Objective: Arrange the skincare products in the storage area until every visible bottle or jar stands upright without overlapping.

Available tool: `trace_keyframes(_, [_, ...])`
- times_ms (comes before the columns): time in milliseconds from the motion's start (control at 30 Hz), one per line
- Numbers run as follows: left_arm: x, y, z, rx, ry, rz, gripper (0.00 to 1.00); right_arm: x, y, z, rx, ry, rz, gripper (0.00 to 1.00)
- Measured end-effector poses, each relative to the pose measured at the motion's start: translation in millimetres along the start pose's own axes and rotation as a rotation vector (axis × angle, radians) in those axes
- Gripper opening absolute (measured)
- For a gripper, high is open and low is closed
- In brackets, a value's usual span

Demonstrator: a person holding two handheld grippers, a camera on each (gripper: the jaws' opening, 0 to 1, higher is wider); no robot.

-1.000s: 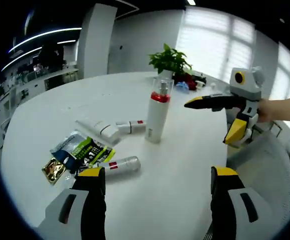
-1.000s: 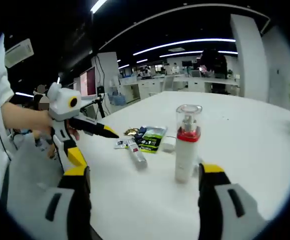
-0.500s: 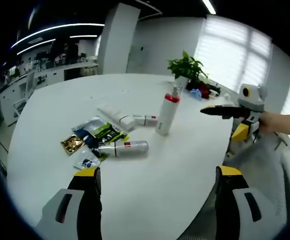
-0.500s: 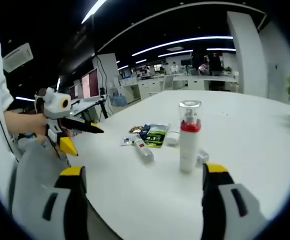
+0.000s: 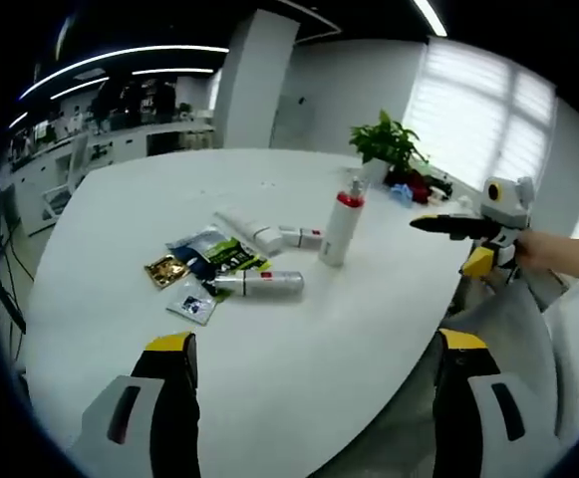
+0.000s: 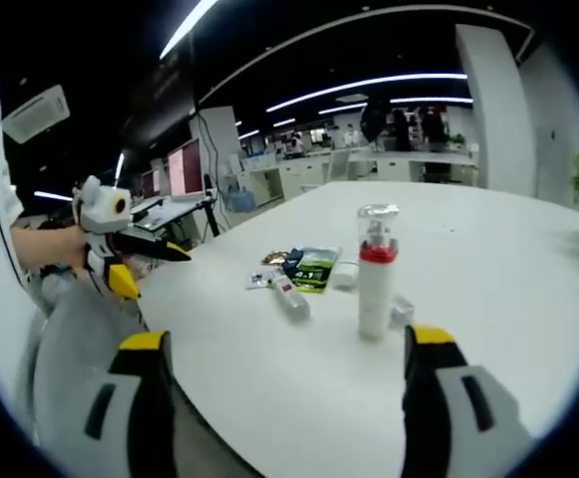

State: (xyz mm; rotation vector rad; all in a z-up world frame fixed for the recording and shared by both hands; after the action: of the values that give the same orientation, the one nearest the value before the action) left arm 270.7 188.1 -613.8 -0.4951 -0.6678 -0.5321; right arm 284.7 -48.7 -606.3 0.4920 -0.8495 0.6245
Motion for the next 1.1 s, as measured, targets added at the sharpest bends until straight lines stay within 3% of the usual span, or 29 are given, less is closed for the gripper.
trace_keyframes(200, [-4.5,6.0,11,0.034,-0.021,0.007,0.97,-3.2,0,1,0.006,0.009,0.003,0.97])
trace_keyframes(433, [-14.9,12.9,17,0.059,-0.003,0.027,0.97,-3.6,1,1,0.005,0.010,0.005,0.96])
trace_keyframes(1100, [-8.8,16.4,21,0.086,-0.013,0.041,0.97,-9.4,-12,4,-0.019,0.028,-0.019,0.93])
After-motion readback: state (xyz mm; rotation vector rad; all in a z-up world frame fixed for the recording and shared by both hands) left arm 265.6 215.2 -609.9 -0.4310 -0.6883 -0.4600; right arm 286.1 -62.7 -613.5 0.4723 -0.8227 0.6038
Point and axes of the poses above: the point that each gripper's makers call its tool centre point, and the gripper's own axes: z roughly backward along the fingers, y roughly to its left, x roughly out of its top, the point moved 3 cm from there along z, roughly backward along the fingers, and after that the axes turned 13 degrees about y, right-handed, at the moved point
